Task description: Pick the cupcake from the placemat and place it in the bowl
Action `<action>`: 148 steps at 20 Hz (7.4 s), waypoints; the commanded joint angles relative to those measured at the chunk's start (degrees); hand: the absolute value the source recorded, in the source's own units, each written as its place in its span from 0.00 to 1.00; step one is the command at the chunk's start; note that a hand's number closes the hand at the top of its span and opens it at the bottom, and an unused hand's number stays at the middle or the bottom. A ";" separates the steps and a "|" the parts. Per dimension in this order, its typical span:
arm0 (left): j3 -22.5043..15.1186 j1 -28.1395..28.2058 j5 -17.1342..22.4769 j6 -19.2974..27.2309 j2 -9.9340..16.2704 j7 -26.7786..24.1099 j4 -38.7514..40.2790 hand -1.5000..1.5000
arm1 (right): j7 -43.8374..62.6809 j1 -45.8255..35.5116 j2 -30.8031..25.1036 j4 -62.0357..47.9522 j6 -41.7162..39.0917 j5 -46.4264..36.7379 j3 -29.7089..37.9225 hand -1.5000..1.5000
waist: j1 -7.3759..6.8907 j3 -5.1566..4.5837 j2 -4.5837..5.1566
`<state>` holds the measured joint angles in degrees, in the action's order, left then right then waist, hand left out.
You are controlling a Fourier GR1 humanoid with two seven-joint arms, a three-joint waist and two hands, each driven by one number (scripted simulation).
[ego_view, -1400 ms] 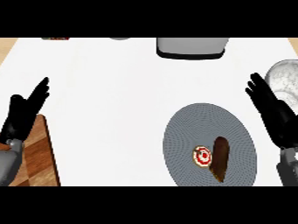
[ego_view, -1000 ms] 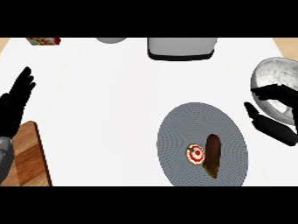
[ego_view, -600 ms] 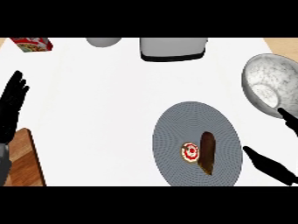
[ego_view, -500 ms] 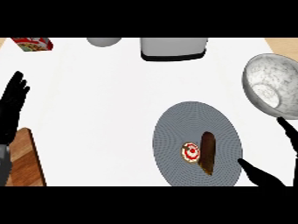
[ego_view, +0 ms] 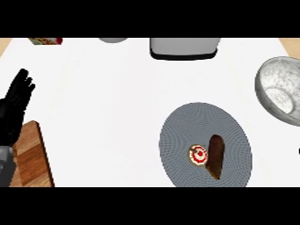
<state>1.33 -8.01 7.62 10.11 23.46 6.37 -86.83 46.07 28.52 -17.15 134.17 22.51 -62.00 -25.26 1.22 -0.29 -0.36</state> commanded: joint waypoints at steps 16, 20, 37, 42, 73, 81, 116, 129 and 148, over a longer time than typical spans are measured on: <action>-1.42 0.20 -1.66 -0.68 -2.84 -0.64 -0.76 0.50 | 23.45 -28.70 12.70 -10.61 -45.68 13.05 6.40 0.00 | -2.74 0.21 0.75; 0.04 0.39 -0.83 -1.82 -0.79 1.44 -3.35 0.50 | 24.41 -29.74 13.00 -11.64 -51.27 19.77 10.07 0.00 | -2.50 0.24 0.53; 1.25 0.34 -2.01 -2.60 -2.51 0.41 -1.48 0.50 | 24.70 -34.68 16.26 -23.83 -52.90 7.87 5.17 0.00 | -1.40 0.25 0.28; 1.96 -0.45 -3.22 -2.72 -2.87 0.03 -0.98 0.50 | 23.44 -34.82 17.07 -30.50 -49.13 10.55 5.39 0.00 | -1.51 0.28 0.36; 5.59 -0.26 -7.56 -6.34 -7.33 -0.06 -0.41 0.50 | 4.03 -35.77 16.24 -54.08 -32.81 10.36 7.81 1.00 | -1.32 0.30 0.41; 5.32 1.07 -9.10 -6.60 -8.16 2.13 -4.18 0.50 | 5.75 -43.22 15.41 -56.62 -28.72 4.10 10.23 1.00 | -1.48 0.30 0.37; 7.61 1.59 -8.84 -8.85 -8.70 -0.46 -3.16 0.50 | -2.21 -65.91 -6.28 -53.48 -21.14 2.97 36.82 1.00 | -1.42 0.30 0.37; 8.59 -2.74 -8.53 -8.73 -8.73 2.63 -2.23 0.50 | -29.20 -69.54 -14.14 -89.55 -2.02 9.54 47.11 1.00 | -2.43 0.36 0.77; 7.43 0.14 -9.75 -8.09 -10.50 1.99 -3.02 0.50 | -49.25 -70.26 -16.11 -97.28 -7.49 36.29 69.94 0.00 | -0.20 0.47 0.01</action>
<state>8.85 -8.12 -2.12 1.62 13.61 8.38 -90.05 2.35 -41.09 -35.13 33.71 12.37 -33.72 37.94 -0.05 0.18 0.01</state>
